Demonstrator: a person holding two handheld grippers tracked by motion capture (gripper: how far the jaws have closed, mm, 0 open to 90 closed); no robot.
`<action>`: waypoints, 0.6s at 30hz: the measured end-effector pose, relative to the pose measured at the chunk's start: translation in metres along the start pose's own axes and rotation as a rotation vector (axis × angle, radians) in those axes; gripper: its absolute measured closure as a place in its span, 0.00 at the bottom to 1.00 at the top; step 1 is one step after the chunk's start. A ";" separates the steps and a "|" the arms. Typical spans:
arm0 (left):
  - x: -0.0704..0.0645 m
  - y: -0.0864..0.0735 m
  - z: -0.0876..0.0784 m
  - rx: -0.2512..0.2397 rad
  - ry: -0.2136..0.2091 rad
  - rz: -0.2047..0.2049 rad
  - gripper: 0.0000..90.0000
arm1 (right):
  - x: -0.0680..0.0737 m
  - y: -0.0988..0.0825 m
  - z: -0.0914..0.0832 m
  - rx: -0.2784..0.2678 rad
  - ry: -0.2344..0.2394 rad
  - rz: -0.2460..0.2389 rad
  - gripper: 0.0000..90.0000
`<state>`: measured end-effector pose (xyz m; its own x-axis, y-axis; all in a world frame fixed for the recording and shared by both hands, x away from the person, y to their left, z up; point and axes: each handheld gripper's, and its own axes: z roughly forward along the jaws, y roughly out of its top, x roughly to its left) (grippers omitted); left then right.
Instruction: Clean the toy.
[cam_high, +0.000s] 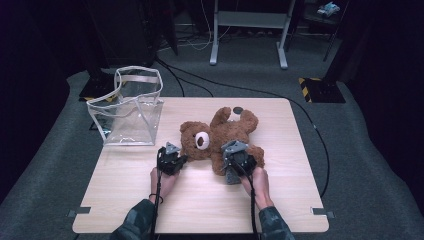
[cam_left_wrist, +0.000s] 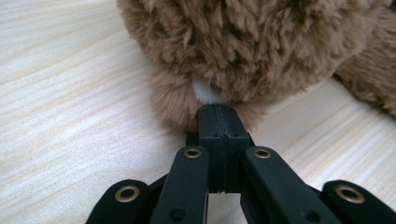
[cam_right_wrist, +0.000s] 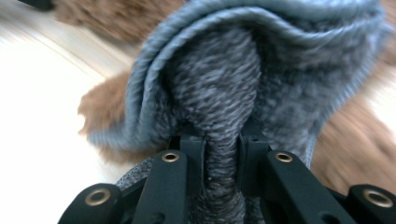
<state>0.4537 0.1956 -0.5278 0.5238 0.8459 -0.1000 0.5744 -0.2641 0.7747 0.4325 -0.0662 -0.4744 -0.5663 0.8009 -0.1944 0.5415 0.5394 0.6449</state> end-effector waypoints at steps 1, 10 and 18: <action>0.000 0.000 0.000 0.000 0.000 -0.001 1.00 | 0.004 0.006 0.006 0.007 0.020 -0.016 0.85; 0.000 0.000 0.000 -0.002 -0.003 -0.002 1.00 | -0.003 0.003 0.017 0.037 0.001 0.030 0.86; 0.000 0.000 0.000 -0.006 -0.006 -0.005 1.00 | -0.027 -0.016 0.003 0.091 -0.087 0.124 0.86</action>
<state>0.4540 0.1956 -0.5283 0.5246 0.8445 -0.1076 0.5732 -0.2569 0.7781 0.4406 -0.0958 -0.4818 -0.4380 0.8800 -0.1836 0.6602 0.4535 0.5987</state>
